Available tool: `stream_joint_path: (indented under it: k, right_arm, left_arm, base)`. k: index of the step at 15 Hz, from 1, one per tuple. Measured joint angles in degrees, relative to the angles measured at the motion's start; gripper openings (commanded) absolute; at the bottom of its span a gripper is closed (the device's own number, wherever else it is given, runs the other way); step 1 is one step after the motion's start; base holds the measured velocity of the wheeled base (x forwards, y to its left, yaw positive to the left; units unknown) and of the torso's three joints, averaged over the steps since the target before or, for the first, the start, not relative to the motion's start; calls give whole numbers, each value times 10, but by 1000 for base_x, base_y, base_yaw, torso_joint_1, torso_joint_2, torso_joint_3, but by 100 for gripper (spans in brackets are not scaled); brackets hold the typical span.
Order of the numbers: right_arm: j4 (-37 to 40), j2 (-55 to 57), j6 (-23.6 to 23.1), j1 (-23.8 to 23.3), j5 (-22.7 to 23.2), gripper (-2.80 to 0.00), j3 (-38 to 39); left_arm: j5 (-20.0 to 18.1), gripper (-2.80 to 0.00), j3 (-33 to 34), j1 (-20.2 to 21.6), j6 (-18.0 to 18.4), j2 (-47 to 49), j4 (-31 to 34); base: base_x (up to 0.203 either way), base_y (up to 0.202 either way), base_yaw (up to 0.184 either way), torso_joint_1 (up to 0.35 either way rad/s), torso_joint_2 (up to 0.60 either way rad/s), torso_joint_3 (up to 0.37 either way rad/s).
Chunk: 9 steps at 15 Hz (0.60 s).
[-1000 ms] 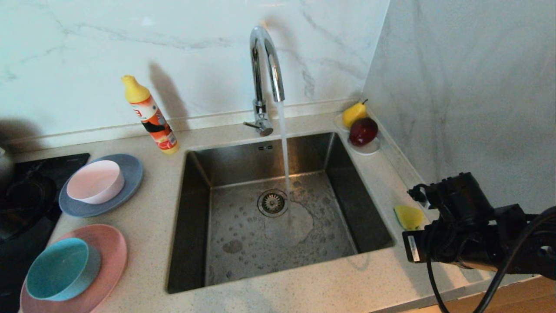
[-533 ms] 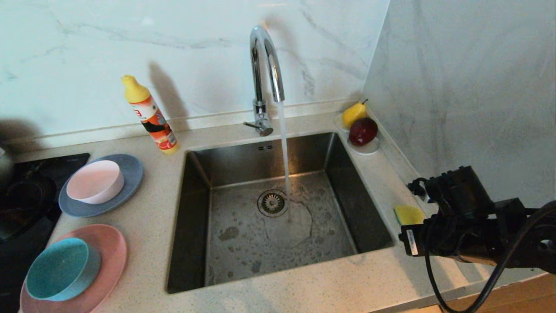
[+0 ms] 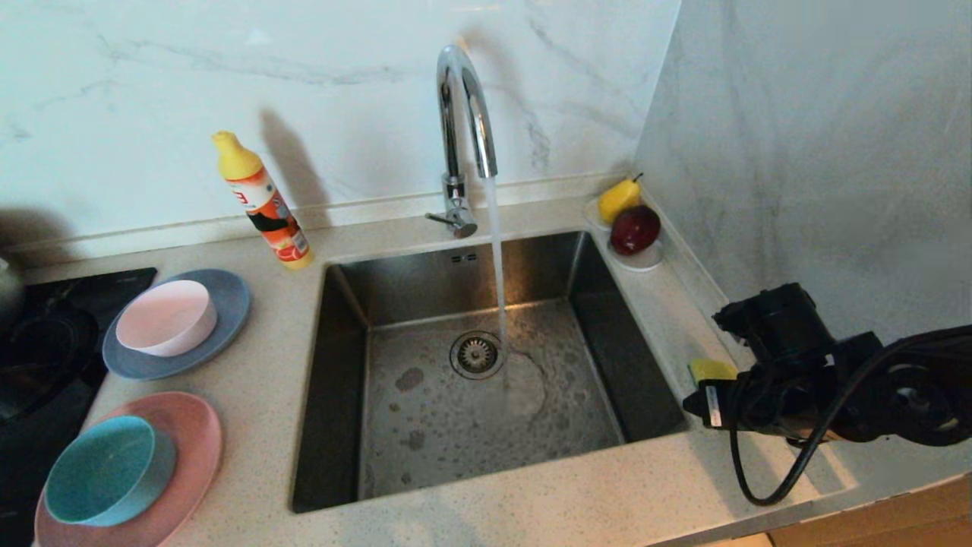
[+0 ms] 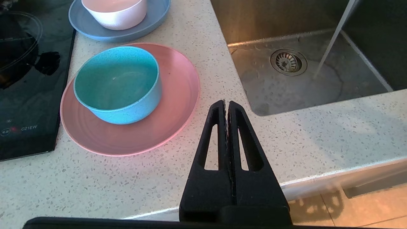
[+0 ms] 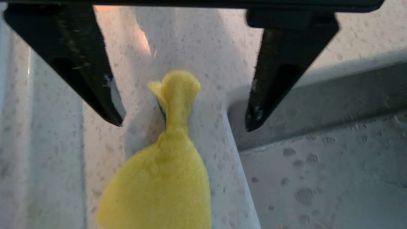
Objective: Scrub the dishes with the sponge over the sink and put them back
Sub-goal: Pick up a bowl and the sponge
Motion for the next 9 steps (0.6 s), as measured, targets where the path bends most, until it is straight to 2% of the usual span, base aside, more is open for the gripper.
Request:
stream_joint_path:
  k: [9]
  right_arm:
    - [3, 31, 15, -26, 11, 0, -42]
  left_arm:
    - [0, -280, 0, 0, 0, 0, 0]
  base:
    - [0, 0, 0, 0, 0, 0]
